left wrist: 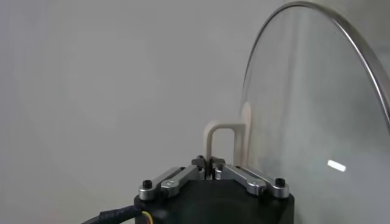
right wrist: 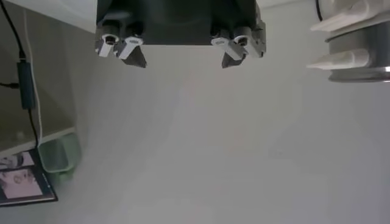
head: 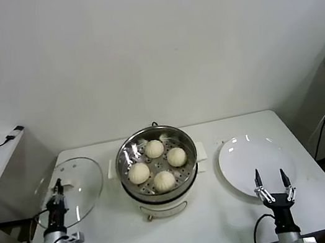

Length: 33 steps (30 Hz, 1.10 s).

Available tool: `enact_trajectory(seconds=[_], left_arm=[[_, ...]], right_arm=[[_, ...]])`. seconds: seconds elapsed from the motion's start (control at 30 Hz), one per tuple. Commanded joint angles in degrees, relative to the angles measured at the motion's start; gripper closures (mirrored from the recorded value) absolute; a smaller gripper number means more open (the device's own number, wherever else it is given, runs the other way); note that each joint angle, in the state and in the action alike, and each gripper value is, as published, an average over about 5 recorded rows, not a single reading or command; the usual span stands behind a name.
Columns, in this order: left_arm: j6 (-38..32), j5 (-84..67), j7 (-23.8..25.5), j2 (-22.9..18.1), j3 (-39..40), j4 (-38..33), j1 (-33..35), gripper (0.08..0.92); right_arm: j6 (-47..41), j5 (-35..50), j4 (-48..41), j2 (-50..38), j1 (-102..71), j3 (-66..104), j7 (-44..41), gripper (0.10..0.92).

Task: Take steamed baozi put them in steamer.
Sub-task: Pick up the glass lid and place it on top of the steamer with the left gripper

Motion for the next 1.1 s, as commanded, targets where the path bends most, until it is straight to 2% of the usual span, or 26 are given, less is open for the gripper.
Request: enact_trajectory(seconds=[0.03,0.17,0.33,0.5,0.6,0.77,1.1], left_arm=[[0.3,-6.0,2.2,4.5,-4.4,-21.8,5.9,0.862],[2.6,-9.6,6.0,4.9,1.4,-30.7,7.3,0.862],[9.6,-12.6,12.4,6.3,18.4,-38.1,6.8,0.862],[19.6,-12.4,18.2,6.2,36.4,-37.6,-0.9,0.862],[23.2,-9.5,21.6,4.9,41.8,-35.6,-5.7,0.862],[25.9,-4.2,26.2,3.7,44.9,-32.5,-10.8,0.862],[25.0,9.1,32.7,2.3,45.0,-28.9,-15.2,0.862]], right_arm=[[0.0,-0.1,0.2,0.1,0.0,0.1,0.0,0.203],[-0.1,0.0,0.4,0.1,-0.2,0.6,0.1,0.203],[-0.1,0.3,0.3,0.0,-0.6,2.2,0.3,0.203],[0.3,1.2,-0.2,0.0,-1.2,3.9,0.4,0.203],[0.8,1.7,-0.7,0.1,-1.7,4.7,0.3,0.203],[1.7,2.0,-1.5,0.4,-2.3,5.5,0.2,0.203],[2.3,2.1,-2.4,1.2,-2.8,6.3,0.1,0.203]])
